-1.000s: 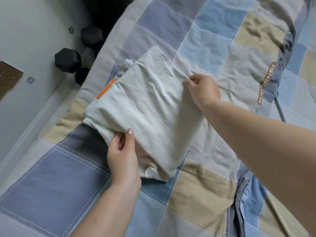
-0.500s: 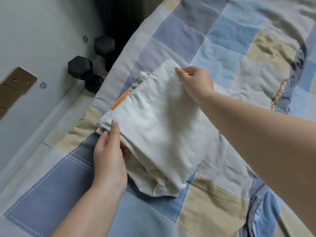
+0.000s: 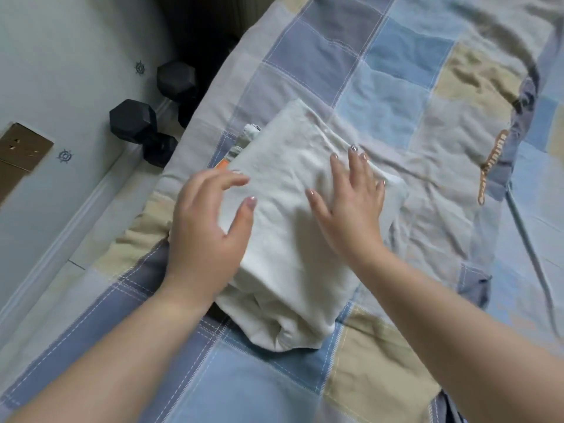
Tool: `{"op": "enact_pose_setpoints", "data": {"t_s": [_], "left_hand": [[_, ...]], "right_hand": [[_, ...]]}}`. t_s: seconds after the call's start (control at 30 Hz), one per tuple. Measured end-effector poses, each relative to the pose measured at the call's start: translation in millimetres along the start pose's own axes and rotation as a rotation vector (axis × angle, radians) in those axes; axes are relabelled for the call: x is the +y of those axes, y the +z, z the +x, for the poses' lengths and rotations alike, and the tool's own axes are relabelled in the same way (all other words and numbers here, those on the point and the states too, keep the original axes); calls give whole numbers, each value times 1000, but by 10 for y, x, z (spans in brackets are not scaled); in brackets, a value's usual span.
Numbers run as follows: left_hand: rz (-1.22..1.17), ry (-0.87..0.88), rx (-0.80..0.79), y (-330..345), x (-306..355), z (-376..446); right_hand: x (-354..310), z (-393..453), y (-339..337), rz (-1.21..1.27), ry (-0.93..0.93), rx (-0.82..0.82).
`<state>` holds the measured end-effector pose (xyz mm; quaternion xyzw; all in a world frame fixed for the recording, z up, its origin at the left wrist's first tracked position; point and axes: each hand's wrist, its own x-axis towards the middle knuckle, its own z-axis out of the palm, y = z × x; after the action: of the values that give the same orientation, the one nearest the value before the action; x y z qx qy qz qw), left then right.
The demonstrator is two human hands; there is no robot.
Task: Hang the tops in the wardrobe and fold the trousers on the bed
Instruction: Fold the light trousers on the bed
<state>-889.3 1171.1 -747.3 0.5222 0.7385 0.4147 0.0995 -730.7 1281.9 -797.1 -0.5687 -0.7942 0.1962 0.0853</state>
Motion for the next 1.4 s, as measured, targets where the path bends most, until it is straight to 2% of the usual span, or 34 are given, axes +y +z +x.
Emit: {"op": "enact_pose_setpoints", "data": {"t_s": [0.07,0.13,0.23,0.3,0.37,0.43,0.5,0.57,0.63,0.7,0.8,0.87,0.93,1.0,1.07,1.17,1.23,1.4], "left_hand": [[141,244,-267,366,96,304],[427,398,-500,716,124,548],[868,486,-771,923,-176,727],[1009,396,-782,821,-421,766],[1024,272,-748,724,-531,770],[1003,194,-709,660,-498,714],[962,248,-678,635,-383,528],[907,404,-691,588,-325,222],[867,487,-734,479,-394,-14],[891,476,-777,326,-570,-82],[903,363,-785,166,-736,-85],[830,190,-737,138,-742,-28],[696,-27,-667,152,-711,99],[477,-238,-575,185,-584,292],[302,-441,-511,220,-525,490],[280,-621,-601,208,-544,689],[195,-719,-652,161,-547,717],[-87,-900,-739,-10,-418,424]], "right_hand": [[31,-140,135,-90,-53,-25],[50,-161,235,-160,-140,-48],[303,-175,295,-293,-153,-101],[583,-283,236,-359,-59,-113],[784,-424,171,-396,42,-159],[723,-579,171,-361,58,-142],[476,-738,234,-250,-3,-27],[167,-969,398,-139,-95,-1],[-87,-1296,559,-85,-174,-84],[-127,-1627,708,-77,-228,-190],[110,-1954,750,-77,-326,-268],[298,-2020,665,31,-320,-232],[418,-1914,500,246,-100,-140],[468,-1653,343,525,249,-89],[504,-1362,305,930,501,-133],[531,-1037,385,1269,753,-239],[528,-968,423,1341,818,-269],[627,-1101,228,1260,799,-226]]}}
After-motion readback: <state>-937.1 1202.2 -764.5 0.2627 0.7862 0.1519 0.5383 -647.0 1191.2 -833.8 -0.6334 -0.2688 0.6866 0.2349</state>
